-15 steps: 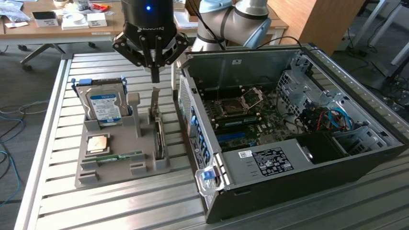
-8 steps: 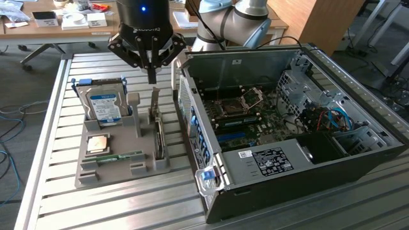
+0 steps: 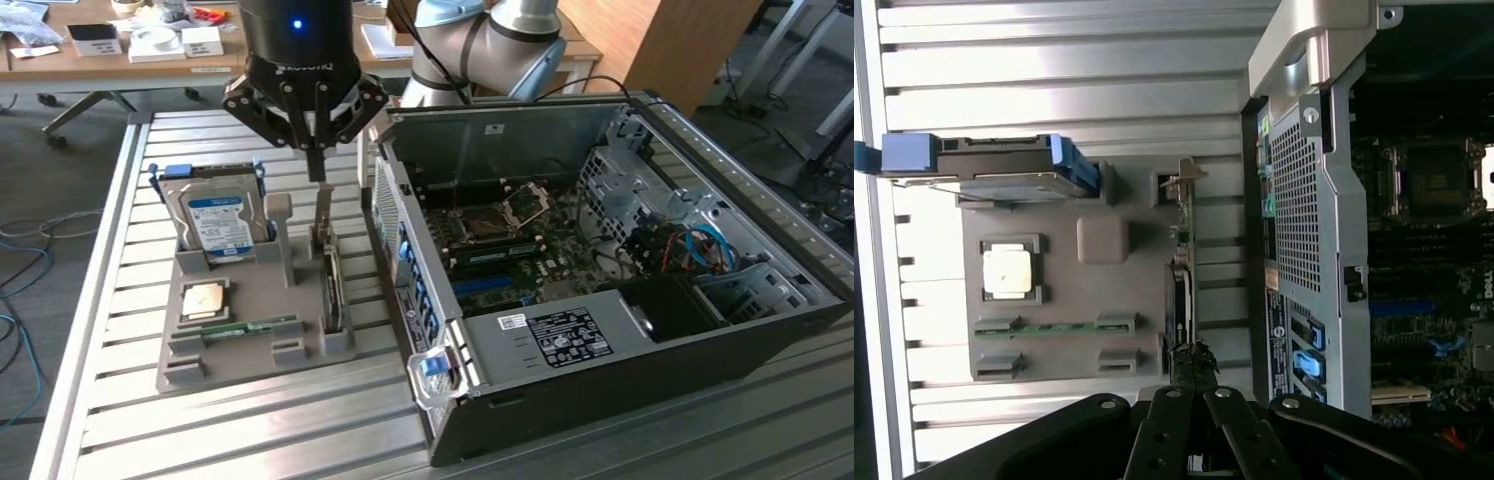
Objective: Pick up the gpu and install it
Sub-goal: 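Reach for the gpu, then pick up the gpu and move the gpu toward the slot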
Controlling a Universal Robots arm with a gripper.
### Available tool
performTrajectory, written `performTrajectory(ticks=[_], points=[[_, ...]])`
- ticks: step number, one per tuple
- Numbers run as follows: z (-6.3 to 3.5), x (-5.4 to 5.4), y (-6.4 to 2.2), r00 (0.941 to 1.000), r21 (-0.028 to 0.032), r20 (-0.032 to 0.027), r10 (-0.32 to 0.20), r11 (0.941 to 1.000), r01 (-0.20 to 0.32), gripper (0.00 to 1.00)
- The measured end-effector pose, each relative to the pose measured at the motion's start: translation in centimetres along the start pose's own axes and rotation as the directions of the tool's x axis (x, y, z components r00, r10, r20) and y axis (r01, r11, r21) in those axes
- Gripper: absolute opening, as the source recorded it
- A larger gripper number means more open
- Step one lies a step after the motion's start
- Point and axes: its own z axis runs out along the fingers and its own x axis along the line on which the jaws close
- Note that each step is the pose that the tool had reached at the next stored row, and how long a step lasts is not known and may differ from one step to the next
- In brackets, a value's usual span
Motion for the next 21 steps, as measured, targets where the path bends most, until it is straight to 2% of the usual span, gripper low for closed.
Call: performTrajectory(ticks=[21], points=[[0.24, 0.32, -0.12, 1.0000, 0.0000, -0.0001, 0.000, 1.0000, 0.000, 0.11]])
